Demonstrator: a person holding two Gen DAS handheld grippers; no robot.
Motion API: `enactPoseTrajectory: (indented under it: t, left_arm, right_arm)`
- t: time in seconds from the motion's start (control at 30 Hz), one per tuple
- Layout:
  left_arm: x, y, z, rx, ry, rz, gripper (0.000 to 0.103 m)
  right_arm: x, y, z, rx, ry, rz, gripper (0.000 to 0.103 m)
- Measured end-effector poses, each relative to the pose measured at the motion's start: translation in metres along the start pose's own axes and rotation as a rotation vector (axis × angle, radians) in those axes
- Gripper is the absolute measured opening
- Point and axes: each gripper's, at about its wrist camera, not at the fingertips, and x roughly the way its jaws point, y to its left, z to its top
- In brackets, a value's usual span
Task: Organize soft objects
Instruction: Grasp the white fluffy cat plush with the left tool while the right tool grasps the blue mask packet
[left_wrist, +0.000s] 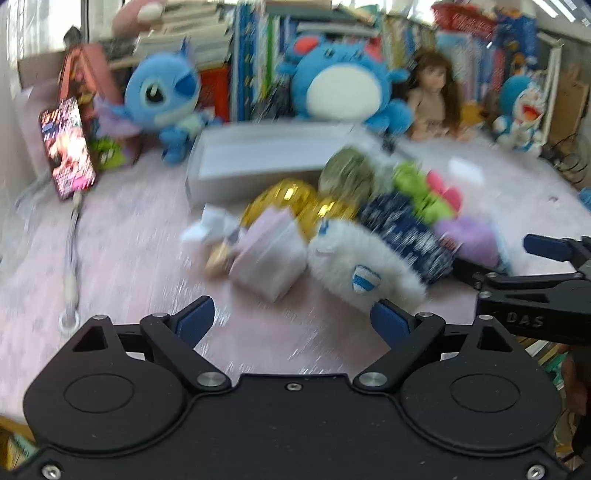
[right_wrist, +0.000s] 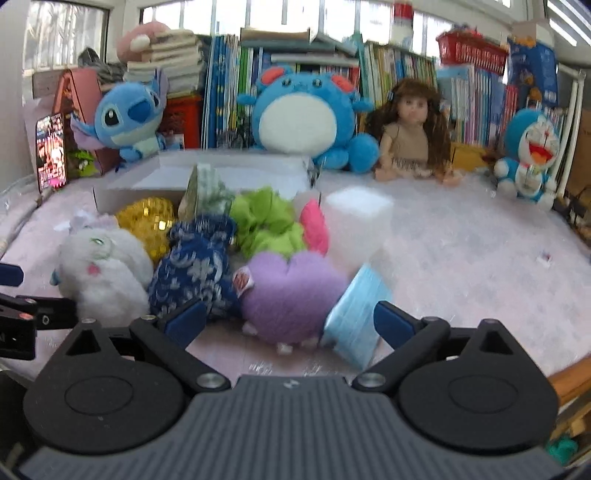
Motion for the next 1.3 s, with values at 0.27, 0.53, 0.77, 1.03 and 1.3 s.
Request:
enactPoseTrajectory:
  t: [0.27,0.53,0.77,1.03,1.3]
  left_arm:
    - [-0.013,0.006,0.015,-0.107,-0.021,-0.153,0.072]
    - [0.002,-0.004,0.006,-0.059,0.037,-0.105,0.055]
    - [0.007,-0.021,-0.004,0.008,0.022,-0.036,0.065]
    - [0.018,-0.034,-0.006,0.012,0.012,-0.031,0.079]
    - [0.025,-0.038,-0.012,0.068,0.021,0.023,0.080]
  right_arm:
    - [-0.004,-0.017,0.006,0.002,-0.012,-0.061,0.081]
    - [0.002,-0.036,-0.001,0.003,0.023,-0.157,0.058]
    - [0.007,-0.040,-0.001,0.051,0.052,-0.111,0.054]
    - [0.011,-0.042,0.000,0.099,0.073,-0.083,0.053]
    - [-0.002,-0.039,-0.003,0.094,0.095,-0.031,0.064]
